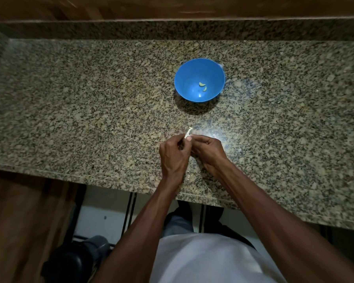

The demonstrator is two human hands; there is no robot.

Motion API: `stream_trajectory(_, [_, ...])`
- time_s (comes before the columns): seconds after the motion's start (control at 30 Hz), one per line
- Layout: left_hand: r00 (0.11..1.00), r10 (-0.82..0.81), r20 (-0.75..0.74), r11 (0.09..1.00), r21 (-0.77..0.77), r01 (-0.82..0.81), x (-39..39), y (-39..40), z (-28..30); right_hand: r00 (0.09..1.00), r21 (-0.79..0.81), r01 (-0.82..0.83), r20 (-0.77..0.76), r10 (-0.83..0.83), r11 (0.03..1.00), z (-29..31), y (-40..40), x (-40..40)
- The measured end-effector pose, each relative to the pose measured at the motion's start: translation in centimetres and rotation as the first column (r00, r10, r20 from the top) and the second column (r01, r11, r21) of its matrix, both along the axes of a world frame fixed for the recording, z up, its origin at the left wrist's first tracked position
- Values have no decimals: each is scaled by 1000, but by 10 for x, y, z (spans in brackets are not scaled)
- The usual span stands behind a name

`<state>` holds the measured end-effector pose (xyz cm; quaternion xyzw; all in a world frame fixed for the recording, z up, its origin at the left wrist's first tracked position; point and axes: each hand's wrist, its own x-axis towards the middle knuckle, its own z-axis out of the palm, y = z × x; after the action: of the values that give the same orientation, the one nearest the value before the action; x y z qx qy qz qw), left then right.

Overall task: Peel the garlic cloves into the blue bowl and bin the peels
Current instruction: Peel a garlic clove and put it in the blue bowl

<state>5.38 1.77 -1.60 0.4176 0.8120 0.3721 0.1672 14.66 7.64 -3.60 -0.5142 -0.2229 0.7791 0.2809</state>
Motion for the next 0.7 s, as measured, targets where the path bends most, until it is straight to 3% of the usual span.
stream_trajectory(0.13, [1000, -22, -15, 999, -32, 22, -1, -11, 0, 998, 51, -53, 43, 50, 997, -5, -5, 5])
stream_trajectory(0.37, [976, -27, 217, 996, -80, 46, -24, -11, 1, 998, -2, -67, 20, 67, 998, -2, -4, 5])
stream_trajectory(0.57, [985, -158, 67, 985, -65, 162, -34, -5, 0, 998, -11, -29, 53, 29, 1000, 1, -5, -4])
stream_trajectory(0.7, [971, -235, 56, 970, -56, 238, -41, -5, 1, 997, -36, 1, 76, 2, 999, 0, -6, -12])
